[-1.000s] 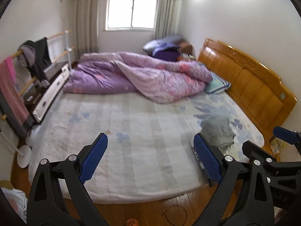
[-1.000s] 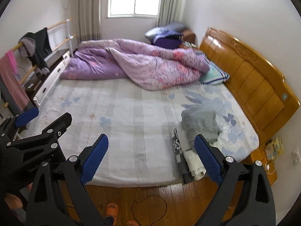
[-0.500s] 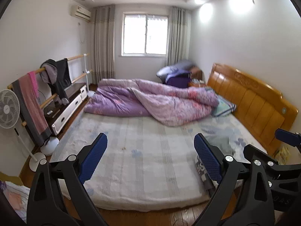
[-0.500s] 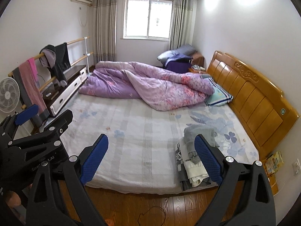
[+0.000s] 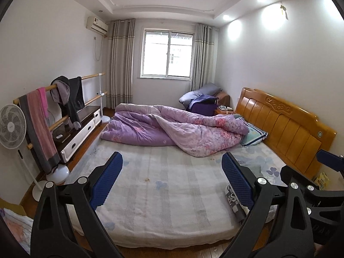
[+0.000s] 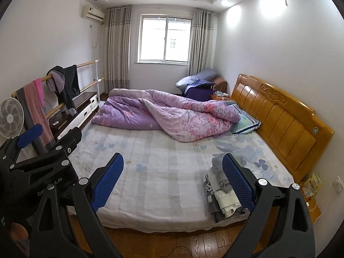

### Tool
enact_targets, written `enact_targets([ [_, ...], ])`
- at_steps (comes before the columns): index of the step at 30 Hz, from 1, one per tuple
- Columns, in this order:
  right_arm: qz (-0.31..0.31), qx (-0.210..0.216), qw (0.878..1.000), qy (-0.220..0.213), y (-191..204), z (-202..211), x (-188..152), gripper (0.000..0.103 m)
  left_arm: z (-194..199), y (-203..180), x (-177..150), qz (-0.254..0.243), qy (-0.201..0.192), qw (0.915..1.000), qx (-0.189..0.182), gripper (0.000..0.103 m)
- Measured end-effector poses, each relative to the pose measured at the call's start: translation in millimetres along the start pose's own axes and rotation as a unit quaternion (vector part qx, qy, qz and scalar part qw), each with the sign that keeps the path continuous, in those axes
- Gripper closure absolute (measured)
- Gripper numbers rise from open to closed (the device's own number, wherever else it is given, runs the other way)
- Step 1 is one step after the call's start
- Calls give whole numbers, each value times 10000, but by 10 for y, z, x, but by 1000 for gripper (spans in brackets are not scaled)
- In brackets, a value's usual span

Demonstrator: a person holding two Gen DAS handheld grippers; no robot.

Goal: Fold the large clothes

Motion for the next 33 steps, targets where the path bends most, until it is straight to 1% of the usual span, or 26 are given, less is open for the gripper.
enact_targets([
  [5, -8, -79, 9999, -115, 46, 20, -37, 13, -13, 78, 1, -82, -48, 10000, -1, 9],
  [7, -22, -160, 9997, -167, 49, 10, -38, 10, -15, 93, 4, -121, -94, 9999, 8, 9],
  [9, -28, -183, 9996, -204, 31, -46, -22, 9, -42, 102, 7, -154, -97, 9998, -10, 9],
  [16, -64, -224, 9996, -174, 33, -114, -39, 9, -152, 64, 12, -218, -47, 9998, -10, 9],
  [18, -64, -234, 9996, -159, 55, -141, -45, 9, -201, 61, 19, -226, -25, 9997, 36, 7],
  [29, -43, -260, 9996, -115, 82, -213, -53, 9, -454, 131, 27, -254, 81, 9996, 16, 7],
  [33, -17, -244, 9996, -125, 70, -263, -37, 9, -490, 135, 18, -254, 23, 9997, 29, 7],
])
Point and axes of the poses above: each gripper's, at about its wrist camera, not at the fingertips, and z roughly against the way its jaws point, y to its left, x to its top, the point moved 1 cm from there along -z, roughly the way its jaws point, and after that the axes turned 13 degrees about x, right-handed, at the moved point
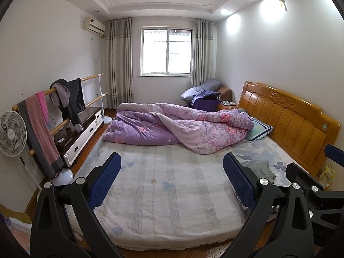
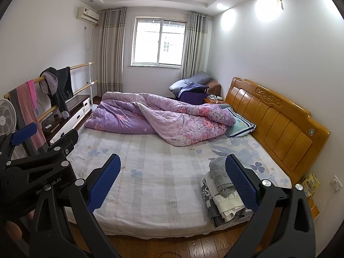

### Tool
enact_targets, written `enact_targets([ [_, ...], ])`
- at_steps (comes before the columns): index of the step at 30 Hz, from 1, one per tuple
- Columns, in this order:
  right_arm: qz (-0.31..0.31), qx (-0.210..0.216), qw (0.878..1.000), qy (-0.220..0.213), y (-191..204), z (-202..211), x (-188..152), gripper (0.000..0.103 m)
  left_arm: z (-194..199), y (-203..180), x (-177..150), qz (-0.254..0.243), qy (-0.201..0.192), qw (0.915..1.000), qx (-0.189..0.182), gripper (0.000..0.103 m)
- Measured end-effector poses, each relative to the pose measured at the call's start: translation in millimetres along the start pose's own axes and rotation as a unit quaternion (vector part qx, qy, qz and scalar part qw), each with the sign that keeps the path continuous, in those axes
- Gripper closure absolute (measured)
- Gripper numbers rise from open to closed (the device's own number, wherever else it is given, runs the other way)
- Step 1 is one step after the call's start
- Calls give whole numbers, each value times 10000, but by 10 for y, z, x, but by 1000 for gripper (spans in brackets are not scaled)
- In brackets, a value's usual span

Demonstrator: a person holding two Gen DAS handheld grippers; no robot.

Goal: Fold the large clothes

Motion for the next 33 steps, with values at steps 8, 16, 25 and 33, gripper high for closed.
enact_targets([
  [8, 5, -2, 10000, 26, -21, -52, 15, 9, -95, 18, -31, -32, -21, 10000, 1, 7],
  [16, 23, -8, 10000, 57, -27, -90, 31, 9, -185, 25, -48, -39, 35, 10000, -4, 7],
  [25, 5, 25, 10000, 84, -68, -140, 59, 9, -258, 13, -62, -37, 62, 10000, 22, 7],
  [33, 9, 32, 10000, 86, -83, -149, 71, 9, -268, 9, -55, -37, 77, 10000, 24, 7],
])
Point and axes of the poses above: each gripper's, at about its wrist camera, not at the fingertips, and z roughly against the way its jaws point, y to its left, x to its top, the point moved 1 cm from there along -z, roughly the way its jaws point, and after that the axes turned 13 degrees about x, right-handed, at the moved point
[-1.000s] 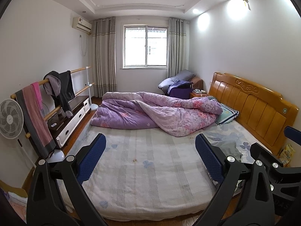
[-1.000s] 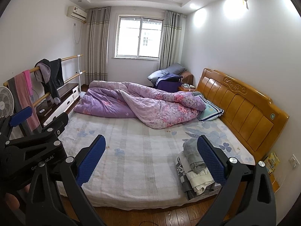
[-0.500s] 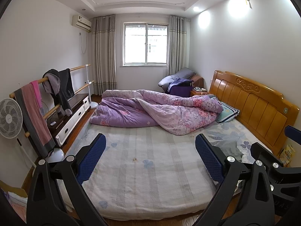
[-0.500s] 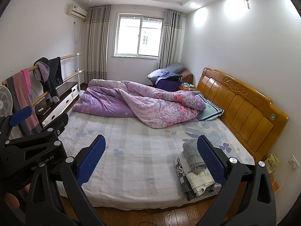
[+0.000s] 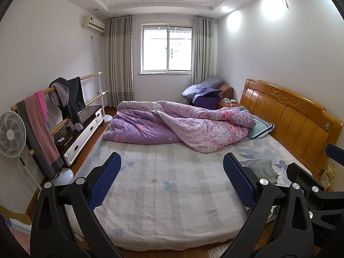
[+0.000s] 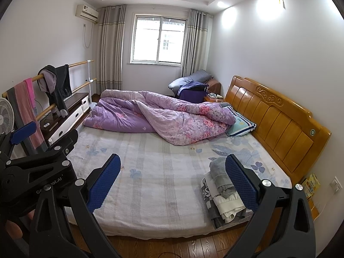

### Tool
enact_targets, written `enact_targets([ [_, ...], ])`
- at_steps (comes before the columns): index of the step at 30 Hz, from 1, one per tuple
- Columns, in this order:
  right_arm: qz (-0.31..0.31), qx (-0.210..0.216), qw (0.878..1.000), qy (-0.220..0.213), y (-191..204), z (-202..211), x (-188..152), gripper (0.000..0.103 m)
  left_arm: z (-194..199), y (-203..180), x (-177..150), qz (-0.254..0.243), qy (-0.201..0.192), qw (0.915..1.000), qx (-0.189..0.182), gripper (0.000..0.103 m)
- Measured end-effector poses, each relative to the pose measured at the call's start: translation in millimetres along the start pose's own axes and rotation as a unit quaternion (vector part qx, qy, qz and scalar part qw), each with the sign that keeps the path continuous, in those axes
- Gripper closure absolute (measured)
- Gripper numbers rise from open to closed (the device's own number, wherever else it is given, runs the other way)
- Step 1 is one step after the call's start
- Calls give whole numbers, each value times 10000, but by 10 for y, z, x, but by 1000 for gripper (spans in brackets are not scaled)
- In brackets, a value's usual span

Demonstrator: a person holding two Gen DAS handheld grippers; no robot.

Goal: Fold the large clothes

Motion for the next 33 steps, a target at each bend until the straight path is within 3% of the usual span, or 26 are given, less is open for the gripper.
enact_targets([
  [33, -10, 16, 10000, 47, -29, -51, -23, 9, -55, 40, -99, 5, 47, 10000, 16, 7],
])
Point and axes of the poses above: each gripper's, at about its wrist camera, not at the fingertips, and z roughly against the way its jaws point, y to its left, x to its top, the point moved 1 cm from there along -z, roughly the way its jaws point, and after that the axes turned 13 degrees about x, right-handed, at the moved point
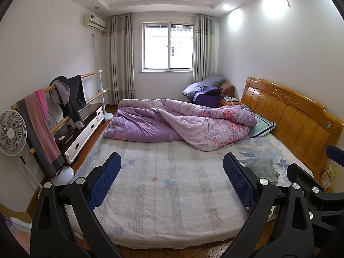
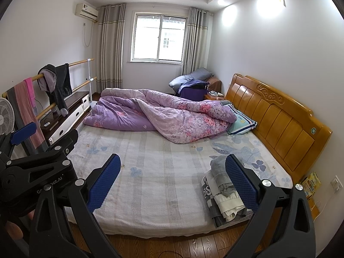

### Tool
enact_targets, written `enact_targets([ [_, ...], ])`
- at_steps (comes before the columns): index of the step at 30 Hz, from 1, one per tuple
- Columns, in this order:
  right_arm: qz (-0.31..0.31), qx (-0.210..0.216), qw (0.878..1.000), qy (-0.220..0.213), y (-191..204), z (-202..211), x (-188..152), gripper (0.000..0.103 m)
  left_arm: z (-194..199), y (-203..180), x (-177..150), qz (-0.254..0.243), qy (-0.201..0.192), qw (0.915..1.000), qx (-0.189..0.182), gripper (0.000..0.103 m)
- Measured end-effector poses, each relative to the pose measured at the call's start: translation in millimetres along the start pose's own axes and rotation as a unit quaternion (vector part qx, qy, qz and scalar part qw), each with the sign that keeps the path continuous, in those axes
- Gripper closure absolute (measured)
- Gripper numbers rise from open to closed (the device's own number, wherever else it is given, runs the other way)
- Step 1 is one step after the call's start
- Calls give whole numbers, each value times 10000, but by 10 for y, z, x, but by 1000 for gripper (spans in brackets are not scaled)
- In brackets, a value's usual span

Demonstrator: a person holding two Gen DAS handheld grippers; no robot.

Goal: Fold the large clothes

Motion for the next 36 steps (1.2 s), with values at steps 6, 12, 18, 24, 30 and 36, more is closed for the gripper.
enact_targets([
  [6, 1, 4, 10000, 8, 0, -2, 5, 9, -10, 11, 3, -2, 8, 10000, -11, 7],
  [12, -7, 14, 10000, 17, 0, 13, -5, 9, -16, 20, 23, -6, 7, 10000, -14, 7],
  [18, 4, 22, 10000, 10, 3, 14, 0, 9, -29, 35, 35, -2, 12, 10000, -24, 7],
  [24, -5, 25, 10000, 22, -3, 10, -5, 9, -36, 44, 44, -13, 10, 10000, -25, 7],
  [30, 2, 22, 10000, 26, -9, 7, 3, 9, -45, 52, 48, -14, 20, 10000, -25, 7],
  [36, -2, 30, 10000, 28, -16, 4, 1, 9, -51, 64, 54, -22, 27, 10000, -25, 7],
])
Point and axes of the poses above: each gripper's, at about its wrist camera, not at the fingertips, and z roughly against the way its jaws point, y to its left, x to its top, the point moved 1 cm from there along -z, roughly the way its jaws point, and after that the axes turned 13 degrees about x, right-handed, at the moved point
